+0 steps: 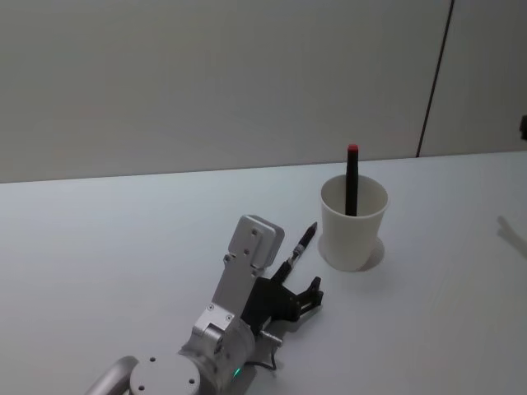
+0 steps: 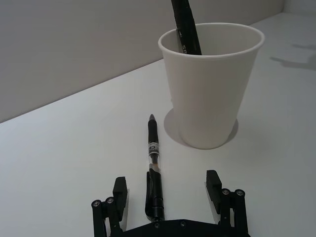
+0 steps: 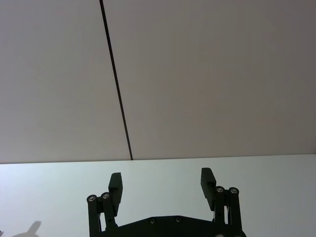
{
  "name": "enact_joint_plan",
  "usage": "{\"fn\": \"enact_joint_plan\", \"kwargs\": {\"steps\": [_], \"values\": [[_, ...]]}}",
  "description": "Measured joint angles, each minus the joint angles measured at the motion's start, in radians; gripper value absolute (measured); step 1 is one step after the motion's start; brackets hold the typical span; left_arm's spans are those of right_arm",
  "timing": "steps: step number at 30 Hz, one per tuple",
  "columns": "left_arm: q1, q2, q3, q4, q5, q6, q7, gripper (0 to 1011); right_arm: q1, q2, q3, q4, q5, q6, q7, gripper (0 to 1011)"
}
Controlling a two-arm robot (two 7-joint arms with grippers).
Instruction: Place the pen into the pen holder.
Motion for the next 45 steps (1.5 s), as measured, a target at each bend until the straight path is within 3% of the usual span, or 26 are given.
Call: {"fn": "enact_joint_plan", "kwargs": {"steps": [13,35,45], "values": [[0.005,-0.002,-0.007,0.006,-0.011,-0.007,0.005,1001,0.000,0.000,0.000,0.000,0.000,0.000,0.000,1002],[-0.006,0.002,-0.010,0.003,0.065,0.032,-0.062,996,0.000,0.000,0.000,0.000,0.000,0.000,0.000,1001],[-0.007,0.002,-0.009,0.001,0.077,0.039,-0.077,746,0.000,0.000,0.000,0.000,0.000,0.000,0.000,1001]]}}
